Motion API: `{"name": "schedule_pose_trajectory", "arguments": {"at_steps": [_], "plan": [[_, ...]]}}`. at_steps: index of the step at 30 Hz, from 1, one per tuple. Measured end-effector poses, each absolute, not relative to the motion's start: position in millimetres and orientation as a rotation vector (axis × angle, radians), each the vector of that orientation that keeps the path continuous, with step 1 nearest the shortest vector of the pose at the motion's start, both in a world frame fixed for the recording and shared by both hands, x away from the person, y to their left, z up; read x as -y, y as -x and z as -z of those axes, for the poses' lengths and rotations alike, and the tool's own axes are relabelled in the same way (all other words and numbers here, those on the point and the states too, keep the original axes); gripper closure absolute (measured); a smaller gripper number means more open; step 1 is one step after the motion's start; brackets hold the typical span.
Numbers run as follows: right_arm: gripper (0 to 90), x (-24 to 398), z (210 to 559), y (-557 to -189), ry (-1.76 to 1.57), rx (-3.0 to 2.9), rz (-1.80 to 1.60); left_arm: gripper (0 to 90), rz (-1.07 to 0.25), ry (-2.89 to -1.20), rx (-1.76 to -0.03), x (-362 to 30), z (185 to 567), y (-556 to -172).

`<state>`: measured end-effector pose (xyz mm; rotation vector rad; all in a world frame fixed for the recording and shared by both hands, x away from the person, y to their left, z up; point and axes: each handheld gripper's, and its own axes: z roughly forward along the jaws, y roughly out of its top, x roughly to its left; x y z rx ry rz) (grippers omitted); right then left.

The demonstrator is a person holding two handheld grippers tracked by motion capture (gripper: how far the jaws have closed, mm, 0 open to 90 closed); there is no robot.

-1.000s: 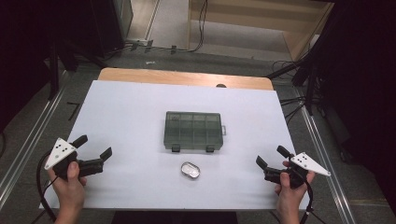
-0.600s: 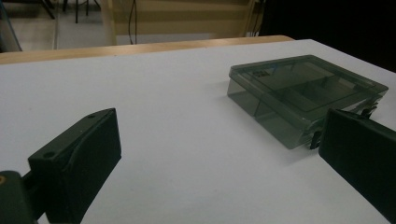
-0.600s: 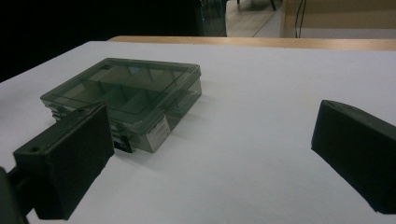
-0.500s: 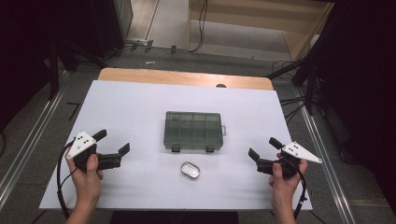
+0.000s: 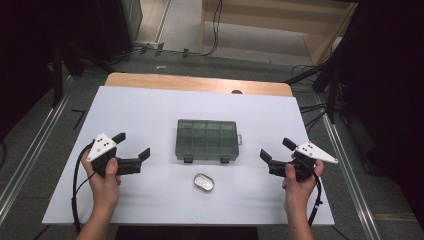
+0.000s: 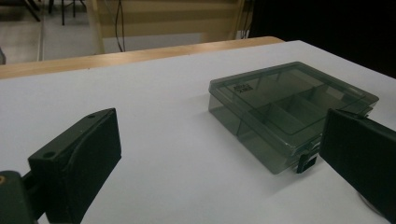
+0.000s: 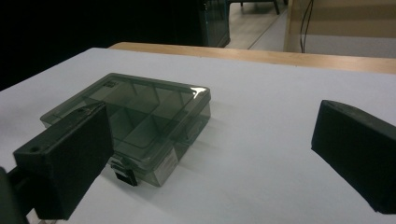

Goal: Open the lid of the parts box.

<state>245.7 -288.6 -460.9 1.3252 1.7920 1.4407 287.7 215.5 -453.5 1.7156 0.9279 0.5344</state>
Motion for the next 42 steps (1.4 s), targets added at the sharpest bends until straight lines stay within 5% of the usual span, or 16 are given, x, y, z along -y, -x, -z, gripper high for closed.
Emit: {"name": "schedule_pose_trajectory", "arguments": {"at_steps": [7,9,16,23,33,42], "plan": [[0.5,278,456,-256,-1.286,-1.844,-1.459,0.0,-0.509,-1.714,-0.915,-203,452,-296],[9.7,274,456,-259,-1.274,-1.852,-1.474,0.0,-0.476,-1.708,-0.906,-198,452,-299],[16.2,264,456,-270,-1.256,-1.908,-1.494,0.7,-0.392,-1.754,-0.894,-181,458,-309],[54.3,261,463,-274,-1.261,-1.921,-1.545,30.7,-0.362,-1.770,-0.877,-172,465,-308],[81.5,249,472,-276,-1.198,-2.073,-1.426,86.1,-0.246,-1.889,-0.857,-167,476,-313],[88.2,247,490,-282,-1.278,-2.124,-1.382,89.4,-0.180,-1.976,-0.817,-159,487,-314]]}}
